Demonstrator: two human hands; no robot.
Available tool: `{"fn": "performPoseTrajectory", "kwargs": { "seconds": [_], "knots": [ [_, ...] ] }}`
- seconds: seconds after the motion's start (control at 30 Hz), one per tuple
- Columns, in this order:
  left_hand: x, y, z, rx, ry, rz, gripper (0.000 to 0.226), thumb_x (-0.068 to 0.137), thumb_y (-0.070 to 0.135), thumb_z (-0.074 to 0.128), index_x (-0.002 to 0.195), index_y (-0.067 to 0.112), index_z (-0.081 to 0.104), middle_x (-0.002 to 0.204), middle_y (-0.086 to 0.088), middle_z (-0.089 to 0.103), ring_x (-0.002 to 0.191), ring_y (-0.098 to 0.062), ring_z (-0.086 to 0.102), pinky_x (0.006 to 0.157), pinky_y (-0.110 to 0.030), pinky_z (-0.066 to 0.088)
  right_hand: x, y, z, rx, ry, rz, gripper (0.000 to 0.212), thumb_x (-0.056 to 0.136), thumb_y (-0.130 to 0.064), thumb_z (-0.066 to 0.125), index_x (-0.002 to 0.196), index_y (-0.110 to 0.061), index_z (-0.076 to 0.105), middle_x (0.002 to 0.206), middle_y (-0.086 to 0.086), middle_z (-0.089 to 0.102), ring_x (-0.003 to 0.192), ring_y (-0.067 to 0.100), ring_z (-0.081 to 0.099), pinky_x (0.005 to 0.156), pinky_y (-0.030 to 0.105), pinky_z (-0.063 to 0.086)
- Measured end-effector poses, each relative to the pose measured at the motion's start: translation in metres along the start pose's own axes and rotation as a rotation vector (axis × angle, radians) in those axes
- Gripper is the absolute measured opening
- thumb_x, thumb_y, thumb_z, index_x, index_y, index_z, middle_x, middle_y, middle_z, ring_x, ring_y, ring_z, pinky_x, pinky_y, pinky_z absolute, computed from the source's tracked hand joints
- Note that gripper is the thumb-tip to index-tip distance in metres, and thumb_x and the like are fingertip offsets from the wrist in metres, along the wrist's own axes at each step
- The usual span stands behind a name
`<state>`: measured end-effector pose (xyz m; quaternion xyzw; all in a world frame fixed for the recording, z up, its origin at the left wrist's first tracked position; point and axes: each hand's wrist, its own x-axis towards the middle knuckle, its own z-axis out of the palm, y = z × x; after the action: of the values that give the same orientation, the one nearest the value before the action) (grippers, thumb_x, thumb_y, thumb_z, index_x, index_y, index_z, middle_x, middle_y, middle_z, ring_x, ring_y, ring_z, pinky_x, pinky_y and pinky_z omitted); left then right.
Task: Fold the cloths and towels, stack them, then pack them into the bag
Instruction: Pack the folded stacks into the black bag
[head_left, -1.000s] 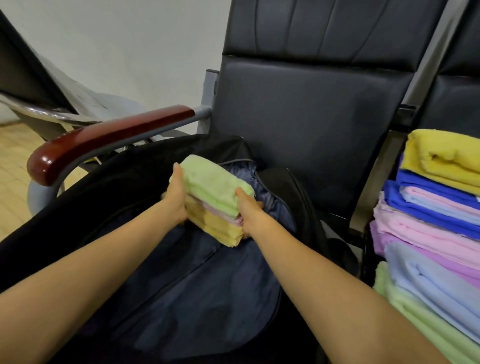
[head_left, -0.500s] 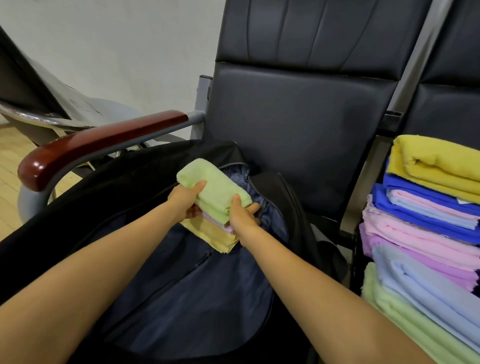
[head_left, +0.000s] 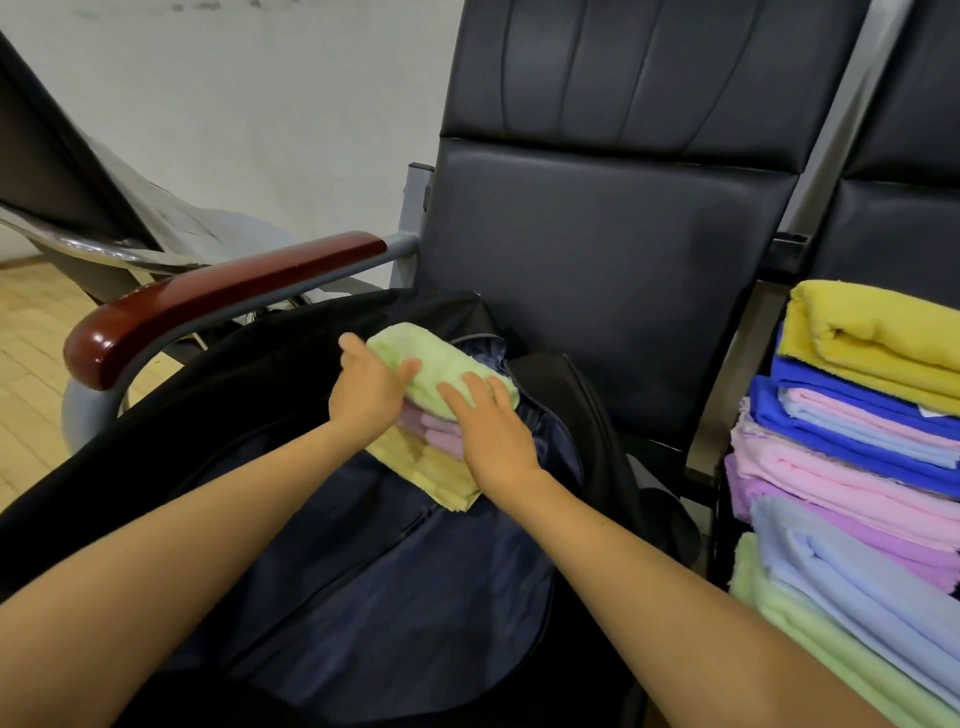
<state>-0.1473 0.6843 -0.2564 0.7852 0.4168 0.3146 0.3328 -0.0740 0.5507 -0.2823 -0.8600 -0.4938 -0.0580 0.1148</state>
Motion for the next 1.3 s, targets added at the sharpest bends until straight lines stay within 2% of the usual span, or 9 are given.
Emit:
{"fn": "performPoseTrajectory", "kwargs": {
  "seconds": [0.1,0.3,0.53,0.6,0.7,0.87,0.97,1.2,1.3],
  "knots": [
    [-0.005,-0.01,0.002,0.326,0.112,0.516,0.038,0.093,0.026,0.06,0.116,-0.002,0.051,0.115,-0.02,0.046,0.101,-0.033,0.046,0.089,-0.044,0.044,0.0,0.004,0.004,-0.014,-0.035,0.035,0.076,0.091,-0.011,0.053,0.151,-0.031,0.011,0.155,0.003,0.01,0.142,0.028,0.009,0.108,0.041,0.034],
    [0.0,-0.022,0.013,0.369,-0.48,0.291,0.046,0.104,0.025,0.033,0.149,0.013,0.028,0.158,-0.011,0.01,0.146,-0.029,0.012,0.114,-0.031,0.015,0.001,0.012,0.014,0.142,-0.246,0.069,0.071,0.1,-0.025,0.042,0.152,-0.034,-0.006,0.159,-0.002,-0.014,0.146,0.025,-0.017,0.111,0.043,0.026],
    [0.01,0.0,-0.015,0.379,-0.445,0.219,0.044,0.098,0.008,0.042,0.142,0.012,0.042,0.151,-0.012,0.034,0.135,-0.027,0.037,0.105,-0.03,0.032,0.0,0.007,-0.019,0.331,-0.257,0.085,0.067,0.099,-0.023,0.045,0.153,-0.024,0.006,0.16,0.006,-0.003,0.147,0.026,-0.006,0.118,0.042,0.014],
    [0.002,0.011,-0.022,0.364,-0.382,0.195,0.041,0.096,0.007,0.046,0.137,0.011,0.048,0.146,-0.016,0.038,0.118,-0.03,0.051,0.087,-0.028,0.045,-0.007,0.005,-0.036,0.418,-0.18,0.093,0.062,0.098,-0.019,0.046,0.152,-0.017,0.015,0.158,0.009,0.011,0.145,0.028,0.009,0.115,0.038,0.021],
    [-0.022,0.038,-0.031,0.224,-0.324,0.16,0.032,0.093,0.01,0.051,0.124,0.012,0.057,0.136,-0.012,0.044,0.078,-0.02,0.056,0.055,-0.023,0.039,-0.029,0.009,-0.073,0.538,0.015,0.101,0.049,0.097,-0.016,0.048,0.144,-0.014,0.034,0.147,0.01,0.032,0.134,0.027,0.035,0.107,0.034,0.033],
    [-0.09,0.103,-0.024,-0.152,-0.361,0.203,0.011,0.091,0.008,0.055,0.095,0.016,0.062,0.092,-0.001,0.062,0.084,-0.018,0.054,0.077,-0.031,0.045,-0.092,0.054,-0.135,0.619,0.305,0.217,0.037,0.095,-0.017,0.054,0.132,-0.014,0.048,0.13,0.007,0.049,0.118,0.019,0.05,0.088,0.018,0.035],
    [-0.134,0.146,0.001,-0.229,-0.462,0.251,0.019,0.088,0.007,0.058,0.08,0.024,0.06,0.074,0.006,0.058,0.082,-0.017,0.056,0.078,-0.033,0.047,-0.137,0.099,-0.159,0.624,0.39,0.37,0.035,0.094,-0.017,0.057,0.128,-0.011,0.052,0.126,0.008,0.053,0.113,0.019,0.053,0.085,0.018,0.036],
    [-0.217,0.221,0.081,-0.268,-0.73,0.278,0.004,0.089,0.014,0.059,0.091,0.014,0.063,0.091,-0.003,0.061,0.09,-0.018,0.058,0.09,-0.036,0.05,-0.247,0.203,-0.176,0.6,0.384,0.69,0.035,0.092,-0.011,0.059,0.125,-0.003,0.053,0.131,0.014,0.054,0.116,0.028,0.054,0.085,0.024,0.037],
    [-0.222,0.25,0.112,-0.299,-0.684,0.241,0.014,0.09,0.015,0.058,0.103,0.009,0.062,0.096,-0.005,0.059,0.079,-0.019,0.055,0.07,-0.029,0.048,-0.261,0.235,-0.184,0.561,0.355,0.737,0.04,0.091,-0.012,0.06,0.129,-0.004,0.051,0.133,0.015,0.054,0.116,0.028,0.054,0.089,0.026,0.038]
  ]
}}
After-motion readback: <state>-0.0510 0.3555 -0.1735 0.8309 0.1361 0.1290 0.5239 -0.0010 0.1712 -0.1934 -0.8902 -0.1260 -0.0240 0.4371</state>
